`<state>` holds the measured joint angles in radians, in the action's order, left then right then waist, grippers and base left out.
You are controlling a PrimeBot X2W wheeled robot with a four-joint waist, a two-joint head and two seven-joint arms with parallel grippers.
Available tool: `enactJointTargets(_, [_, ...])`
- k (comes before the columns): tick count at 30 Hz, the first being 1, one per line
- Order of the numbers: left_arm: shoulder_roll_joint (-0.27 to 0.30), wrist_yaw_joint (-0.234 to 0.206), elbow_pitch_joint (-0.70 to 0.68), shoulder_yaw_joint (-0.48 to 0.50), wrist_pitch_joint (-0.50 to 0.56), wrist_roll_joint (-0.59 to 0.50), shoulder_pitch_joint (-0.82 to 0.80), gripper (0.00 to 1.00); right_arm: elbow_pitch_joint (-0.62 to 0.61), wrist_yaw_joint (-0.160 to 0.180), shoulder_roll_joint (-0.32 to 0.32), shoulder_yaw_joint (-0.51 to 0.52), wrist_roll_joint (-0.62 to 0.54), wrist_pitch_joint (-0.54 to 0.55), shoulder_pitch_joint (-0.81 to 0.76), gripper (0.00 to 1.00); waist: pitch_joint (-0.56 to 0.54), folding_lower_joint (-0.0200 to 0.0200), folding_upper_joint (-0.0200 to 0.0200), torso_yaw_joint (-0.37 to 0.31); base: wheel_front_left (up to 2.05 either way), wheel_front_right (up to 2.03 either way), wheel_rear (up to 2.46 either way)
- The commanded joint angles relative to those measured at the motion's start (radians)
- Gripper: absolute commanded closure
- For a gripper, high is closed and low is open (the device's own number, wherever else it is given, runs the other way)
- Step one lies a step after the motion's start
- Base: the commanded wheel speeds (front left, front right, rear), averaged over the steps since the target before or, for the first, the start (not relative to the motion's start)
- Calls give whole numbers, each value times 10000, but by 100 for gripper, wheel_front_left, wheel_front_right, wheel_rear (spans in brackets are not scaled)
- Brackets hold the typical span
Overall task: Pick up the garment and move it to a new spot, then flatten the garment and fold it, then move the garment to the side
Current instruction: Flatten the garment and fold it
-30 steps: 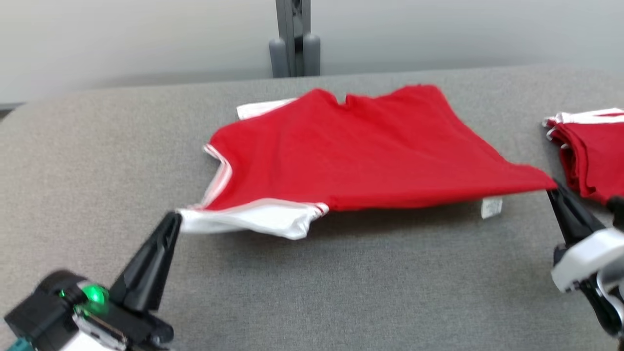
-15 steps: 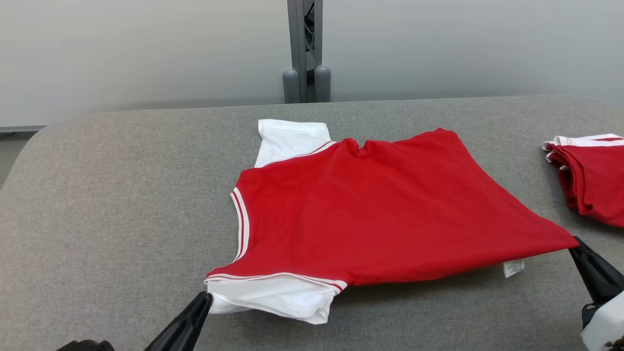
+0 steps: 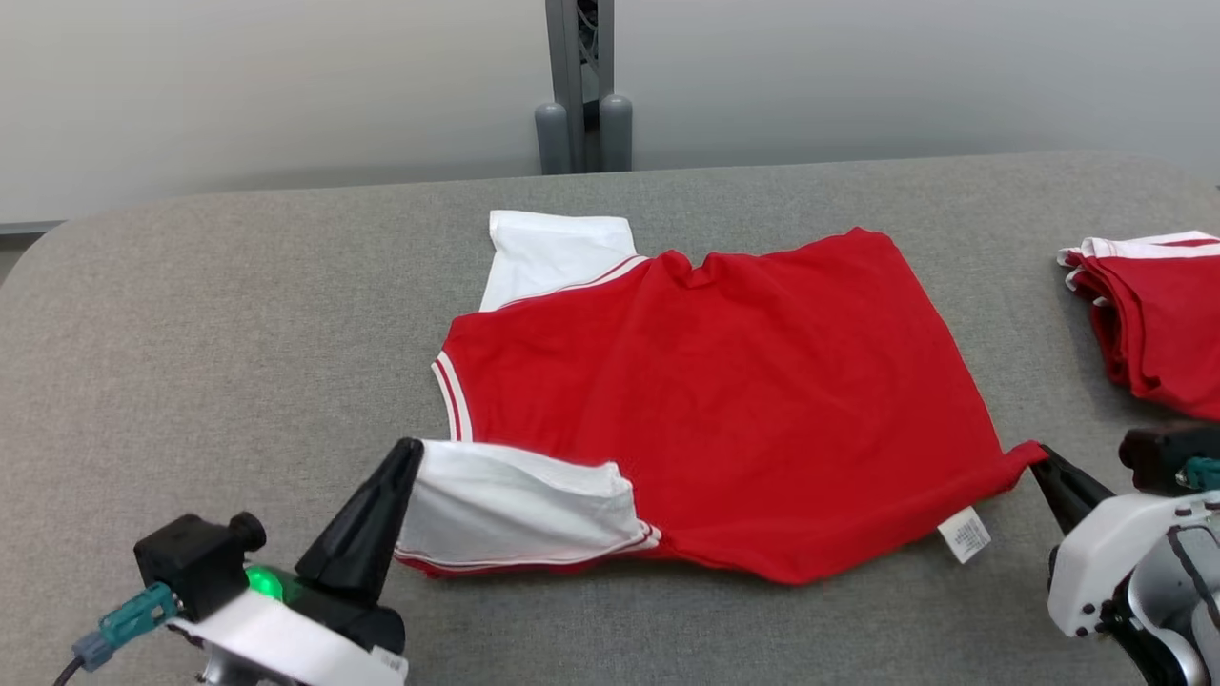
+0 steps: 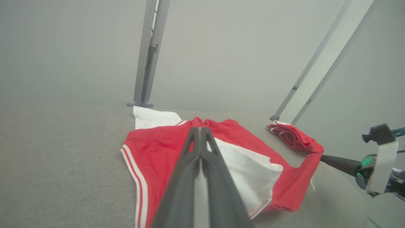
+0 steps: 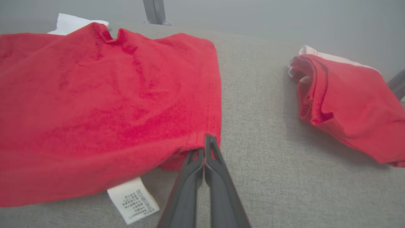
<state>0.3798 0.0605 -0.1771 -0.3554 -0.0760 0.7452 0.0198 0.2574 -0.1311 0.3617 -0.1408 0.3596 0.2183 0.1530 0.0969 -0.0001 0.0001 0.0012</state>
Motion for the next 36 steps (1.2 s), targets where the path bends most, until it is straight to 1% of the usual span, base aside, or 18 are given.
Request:
enactJointTargets(1, [-18, -31, 301, 63, -139, -133, -345, 100, 217, 7, -65, 25, -86, -80, 281, 100, 119, 1, -1, -14, 0, 0, 0])
enactJointTargets(3, [-282, -35, 959, 16, -320, -212, -752, 100, 720, 7, -188, 38, -214, -228, 716, 100, 240, 1, -1, -27, 0, 0, 0])
enactJointTargets(4, [-386, 10, 1611, -23, -509, -410, -1243, 100, 1264, 7, -327, 146, -334, -462, 1185, 100, 401, 1, -1, -21, 0, 0, 0])
enactJointTargets(7, [-670, 205, 2503, -216, -769, -540, -1978, 100, 2122, 7, -443, 408, -740, -827, 1813, 100, 618, 1, -1, 57, 0, 0, 0])
enactJointTargets(10, [-863, 417, 3430, -557, -911, -654, -2750, 100, 2938, 5, -621, 363, -1054, -1025, 2368, 100, 829, 1, -1, 138, 0, 0, 0])
enactJointTargets(15, [-955, 617, 4793, -1153, -1183, -1083, -3849, 100, 4030, 7, -785, 141, -1274, -1331, 3192, 100, 1111, 1, -1, 144, 0, 0, 0])
enactJointTargets(19, [-931, 646, 5800, -1452, -1392, -1363, -4380, 100, 4831, 7, -916, 3, -1390, -1682, 3716, 100, 1200, 1, -1, 106, 0, 0, 0])
enactJointTargets(21, [-953, 631, 6158, -1401, -1570, -1502, -4598, 100, 5177, 7, -965, -76, -1435, -1950, 3949, 100, 1224, 1, -1, 83, 0, 0, 0])
enactJointTargets(24, [-1038, 445, 6438, -1211, -1771, -1732, -4769, 100, 5621, 7, -995, -102, -1517, -2428, 4211, 100, 1255, 1, -1, 82, 0, 0, 0])
enactJointTargets(27, [-1097, 383, 6523, -977, -1869, -1915, -4836, 100, 5976, 7, -1025, -154, -1563, -2983, 4471, 100, 1271, 1, -1, 104, 0, 0, 0])
enactJointTargets(32, [-1258, 475, 6363, -726, -1891, -2187, -4921, 100, 6589, 7, -1152, -271, -1579, -3343, 4733, 100, 1297, 1, -1, 147, 0, 0, 0])
enactJointTargets(36, [-1541, 554, 6211, -350, -1888, -2473, -4864, 100, 7213, 7, -1254, -393, -1594, -3601, 5054, 100, 1337, 1, -1, 172, 0, 0, 0])
